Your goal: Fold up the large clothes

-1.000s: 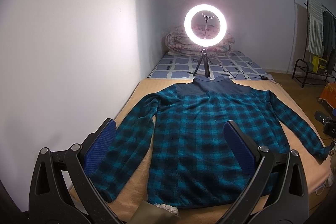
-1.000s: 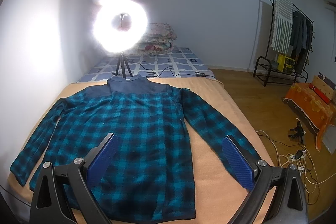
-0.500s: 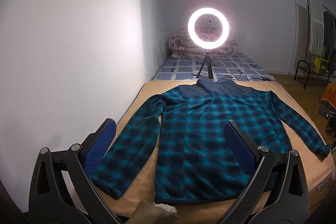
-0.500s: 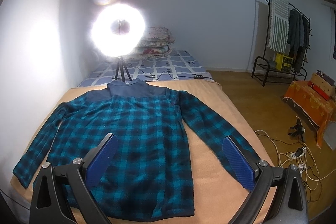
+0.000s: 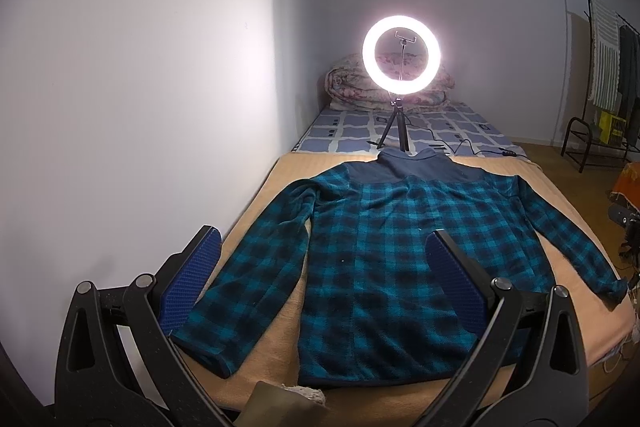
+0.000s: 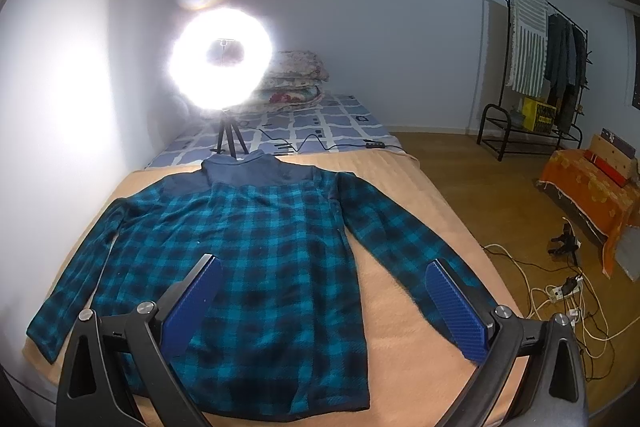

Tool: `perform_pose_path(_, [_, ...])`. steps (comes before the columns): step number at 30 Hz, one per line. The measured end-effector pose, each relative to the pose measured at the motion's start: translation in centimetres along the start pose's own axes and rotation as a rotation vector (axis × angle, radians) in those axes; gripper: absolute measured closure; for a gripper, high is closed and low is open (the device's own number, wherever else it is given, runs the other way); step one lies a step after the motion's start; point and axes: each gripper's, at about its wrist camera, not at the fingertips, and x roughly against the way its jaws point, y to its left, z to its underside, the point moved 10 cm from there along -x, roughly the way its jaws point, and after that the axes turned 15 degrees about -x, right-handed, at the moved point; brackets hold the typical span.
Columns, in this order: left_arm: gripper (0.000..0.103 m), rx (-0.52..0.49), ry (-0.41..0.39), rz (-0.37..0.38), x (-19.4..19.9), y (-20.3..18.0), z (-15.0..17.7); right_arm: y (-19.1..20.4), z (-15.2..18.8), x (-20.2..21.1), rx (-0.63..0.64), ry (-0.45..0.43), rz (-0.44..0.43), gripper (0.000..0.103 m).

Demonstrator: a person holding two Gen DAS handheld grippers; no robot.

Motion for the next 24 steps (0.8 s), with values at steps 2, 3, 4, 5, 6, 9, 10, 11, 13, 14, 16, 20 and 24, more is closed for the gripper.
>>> perform_pose_path(2, [0.000,0.002,0.006,-0.001,-0.1,0.2,0.1,0.4,-0.1,0.2,0.005,-0.011,-0.006,0.000])
perform_pose_path(3, [0.000,0.003,0.008,0.000,-0.1,0.3,0.1,0.7,-0.1,0.3,0.011,-0.023,-0.011,0.000])
perform_pose_path(4, [0.000,0.002,0.012,-0.002,-0.3,0.4,0.2,0.9,-0.2,0.2,0.016,-0.029,-0.015,0.000])
perform_pose_path(5, [0.000,0.002,0.017,-0.004,-0.6,0.5,0.2,1.3,-0.2,0.2,0.024,-0.035,-0.024,0.000])
perform_pose_path(6, [0.000,0.003,0.021,-0.005,-0.8,0.6,0.3,1.8,-0.1,0.0,0.033,-0.037,-0.038,0.000])
perform_pose_path(9, [0.000,0.007,0.039,-0.007,-1.5,1.1,1.0,2.9,0.4,-0.7,0.047,-0.034,-0.064,0.000])
perform_pose_path(10, [0.000,0.011,0.047,-0.007,-1.8,1.3,1.4,3.2,0.6,-1.1,0.049,-0.028,-0.076,0.000])
perform_pose_path(11, [0.000,0.017,0.059,-0.005,-2.3,1.5,1.8,3.5,0.7,-1.3,0.048,-0.025,-0.083,0.000])
perform_pose_path(13, [0.000,0.041,0.100,-0.001,-3.4,2.3,3.0,4.3,1.0,-2.0,0.040,-0.010,-0.123,0.000])
perform_pose_path(14, [0.000,0.056,0.116,0.007,-4.0,2.8,3.6,4.8,1.2,-2.2,0.038,-0.002,-0.145,0.000])
perform_pose_path(16, [0.000,0.104,0.151,0.029,-5.3,3.8,5.1,5.8,1.3,-2.7,0.030,0.013,-0.192,0.000])
perform_pose_path(20, [0.004,0.193,0.226,0.013,-7.7,6.5,8.7,8.2,2.2,-3.3,0.046,0.038,-0.269,0.001])
perform_pose_path(24, [0.017,0.281,0.302,0.029,-9.5,8.6,12.7,10.0,3.8,-4.1,0.100,0.081,-0.314,0.004])
